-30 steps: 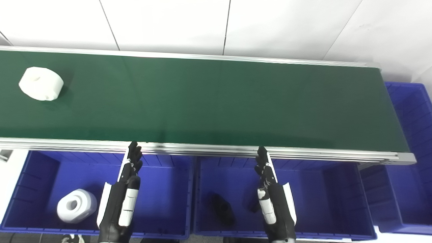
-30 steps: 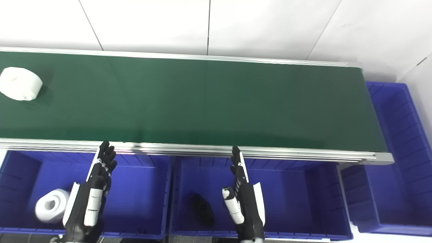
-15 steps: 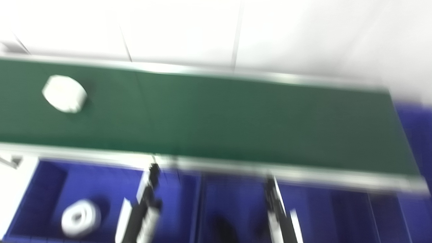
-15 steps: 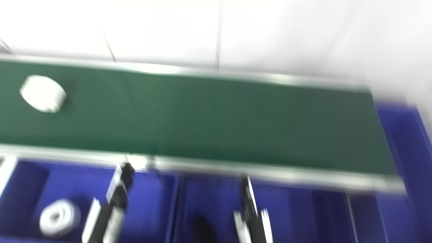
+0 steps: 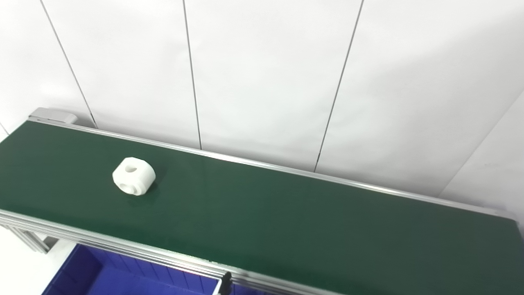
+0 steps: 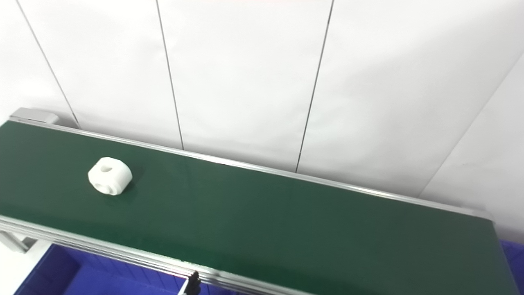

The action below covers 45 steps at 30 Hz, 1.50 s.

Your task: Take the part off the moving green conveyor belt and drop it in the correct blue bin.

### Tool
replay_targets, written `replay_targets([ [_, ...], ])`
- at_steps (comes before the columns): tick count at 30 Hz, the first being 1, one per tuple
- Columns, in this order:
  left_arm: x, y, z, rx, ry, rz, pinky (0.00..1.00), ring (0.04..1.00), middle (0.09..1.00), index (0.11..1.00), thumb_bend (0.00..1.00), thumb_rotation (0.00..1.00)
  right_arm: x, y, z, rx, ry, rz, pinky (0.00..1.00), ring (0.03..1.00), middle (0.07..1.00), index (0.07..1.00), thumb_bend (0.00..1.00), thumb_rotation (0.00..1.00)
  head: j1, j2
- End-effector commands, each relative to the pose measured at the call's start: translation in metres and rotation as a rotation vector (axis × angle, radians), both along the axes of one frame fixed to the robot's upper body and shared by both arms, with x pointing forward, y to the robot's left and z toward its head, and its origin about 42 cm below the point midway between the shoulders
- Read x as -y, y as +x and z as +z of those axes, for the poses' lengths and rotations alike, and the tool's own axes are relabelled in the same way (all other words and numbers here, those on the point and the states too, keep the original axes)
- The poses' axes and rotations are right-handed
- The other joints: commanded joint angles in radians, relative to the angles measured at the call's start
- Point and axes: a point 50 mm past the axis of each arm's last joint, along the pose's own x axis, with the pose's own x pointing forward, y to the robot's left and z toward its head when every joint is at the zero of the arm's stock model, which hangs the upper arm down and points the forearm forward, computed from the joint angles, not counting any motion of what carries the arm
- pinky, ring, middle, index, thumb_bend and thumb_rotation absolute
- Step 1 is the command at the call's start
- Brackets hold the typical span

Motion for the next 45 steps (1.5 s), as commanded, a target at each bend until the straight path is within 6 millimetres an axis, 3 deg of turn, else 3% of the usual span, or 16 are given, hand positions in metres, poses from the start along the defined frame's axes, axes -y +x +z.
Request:
replay_targets([
  [1,0.006,0.004,0.007,0.084,0.011,0.008,0.98,0.952,0.97,1.0,0.47,1.0,0.004,0.003,0.006,0.068,0.012,0.011,1.0,1.0,1.0,1.0,0.84,1.0,0.003,0.002],
  [5,0.008,0.007,0.011,0.105,0.007,0.014,1.0,0.958,0.965,1.0,0.48,1.0,0.006,0.004,0.008,0.059,0.013,0.004,1.0,1.0,1.0,1.0,0.83,1.0,0.018,0.011],
  [9,0.007,0.013,0.019,0.146,0.014,0.034,0.94,0.947,0.963,1.0,0.53,0.97,0.006,0.003,0.005,0.057,0.034,0.003,1.0,1.0,1.0,1.0,0.85,1.0,0.02,0.009],
  [10,0.004,0.016,0.022,0.169,0.029,0.042,0.94,0.944,0.963,1.0,0.56,0.94,0.007,0.003,0.004,0.059,0.034,0.003,1.0,1.0,1.0,1.0,0.86,1.0,0.024,0.008],
  [12,-0.001,0.021,0.029,0.219,0.062,0.05,0.86,0.914,0.953,1.0,0.74,0.8,0.007,0.003,0.005,0.05,0.033,0.009,1.0,1.0,1.0,1.0,0.87,1.0,0.03,0.012],
  [15,-0.015,0.037,0.044,0.322,0.1,0.043,0.89,0.924,0.965,1.0,0.8,0.69,0.009,0.003,0.007,0.055,0.025,0.017,1.0,1.0,1.0,1.0,0.84,1.0,0.037,0.02],
  [16,-0.02,0.042,0.05,0.357,0.119,0.041,0.75,0.882,0.938,0.984,0.9,0.59,0.009,0.003,0.007,0.056,0.025,0.016,1.0,1.0,1.0,1.0,0.84,1.0,0.037,0.02],
  [17,-0.031,0.054,0.061,0.423,0.162,0.034,0.7,0.867,0.929,0.978,0.94,0.55,0.009,0.004,0.007,0.053,0.029,0.018,1.0,1.0,1.0,1.0,0.84,1.0,0.038,0.022],
  [18,-0.038,0.062,0.069,0.468,0.192,0.03,0.56,0.787,0.882,0.911,0.98,0.46,0.009,0.004,0.008,0.051,0.032,0.019,1.0,1.0,1.0,1.0,0.84,1.0,0.038,0.022],
  [22,-0.079,0.103,0.106,0.639,0.365,0.003,0.49,0.713,0.827,0.856,1.0,0.38,0.007,0.004,0.009,0.047,0.038,0.022,1.0,1.0,1.0,1.0,0.84,1.0,0.037,0.028],
  [26,-0.122,0.148,0.141,0.732,0.623,-0.043,0.5,0.712,0.794,0.791,1.0,0.36,0.005,0.005,0.007,0.047,0.048,0.024,1.0,1.0,1.0,1.0,0.83,1.0,0.036,0.026],
  [30,-0.139,0.175,0.162,0.699,0.788,-0.087,0.53,0.737,0.847,0.822,1.0,0.27,0.002,0.006,0.007,0.055,0.053,0.023,1.0,1.0,1.0,1.0,0.83,1.0,0.036,0.031],
  [32,-0.147,0.191,0.17,0.653,0.893,-0.116,0.6,0.785,0.879,0.859,1.0,0.23,0.002,0.007,0.008,0.059,0.049,0.027,1.0,1.0,1.0,1.0,0.83,1.0,0.034,0.033],
  [34,-0.155,0.205,0.173,0.62,0.986,-0.138,0.73,0.847,0.913,0.881,1.0,0.18,0.001,0.007,0.009,0.063,0.045,0.023,1.0,1.0,1.0,1.0,0.8,1.0,0.031,0.035],
  [36,-0.165,0.221,0.173,0.591,1.064,-0.153,0.77,0.865,0.918,0.878,1.0,0.17,0.0,0.006,0.009,0.057,0.045,0.017,1.0,1.0,1.0,1.0,0.81,1.0,0.028,0.036],
  [45,-0.201,0.281,0.161,0.46,1.29,-0.18,0.86,0.912,0.93,0.88,1.0,0.2,0.002,0.007,0.009,0.054,0.057,0.039,1.0,1.0,1.0,1.0,0.82,1.0,0.029,0.041],
])
